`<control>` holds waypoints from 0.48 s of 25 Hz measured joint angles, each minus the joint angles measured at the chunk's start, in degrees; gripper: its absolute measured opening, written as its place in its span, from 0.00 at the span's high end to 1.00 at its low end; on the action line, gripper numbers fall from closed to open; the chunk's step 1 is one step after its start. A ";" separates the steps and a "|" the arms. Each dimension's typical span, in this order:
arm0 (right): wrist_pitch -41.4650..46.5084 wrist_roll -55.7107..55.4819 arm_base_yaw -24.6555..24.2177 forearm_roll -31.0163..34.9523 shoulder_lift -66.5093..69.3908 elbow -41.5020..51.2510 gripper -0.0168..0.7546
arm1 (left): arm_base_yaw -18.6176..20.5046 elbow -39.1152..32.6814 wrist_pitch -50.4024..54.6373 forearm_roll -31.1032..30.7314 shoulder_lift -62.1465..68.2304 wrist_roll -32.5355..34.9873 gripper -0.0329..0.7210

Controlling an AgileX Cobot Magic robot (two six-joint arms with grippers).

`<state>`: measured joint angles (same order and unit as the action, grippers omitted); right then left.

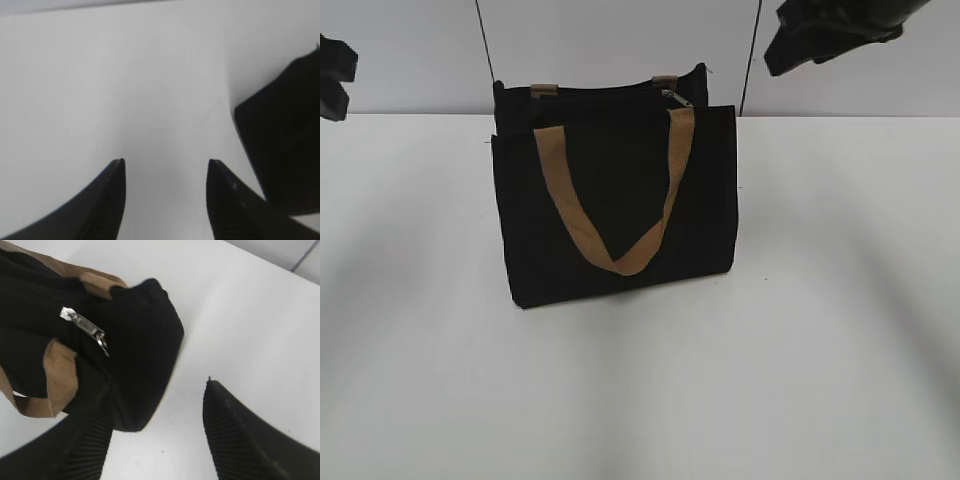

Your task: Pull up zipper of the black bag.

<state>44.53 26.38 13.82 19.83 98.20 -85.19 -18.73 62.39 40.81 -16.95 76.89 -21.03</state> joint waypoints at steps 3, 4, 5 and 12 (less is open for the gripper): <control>5.57 -10.88 -0.17 -7.85 -2.33 0.00 0.42 | 0.00 2.51 7.75 4.49 0.24 2.10 0.44; 7.84 -13.74 -0.47 -10.21 -3.07 0.00 0.42 | 0.00 3.00 9.83 5.17 0.43 2.45 0.43; 10.95 -16.81 -1.00 -12.16 -3.53 0.00 0.42 | 0.00 3.16 11.26 5.86 0.51 2.60 0.43; 24.52 -22.82 -9.69 -16.88 -4.23 0.00 0.42 | 5.23 3.71 18.43 12.71 0.58 8.15 0.43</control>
<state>69.05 3.56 4.13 2.95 93.97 -85.19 -13.50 66.09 59.24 -4.24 77.46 -12.88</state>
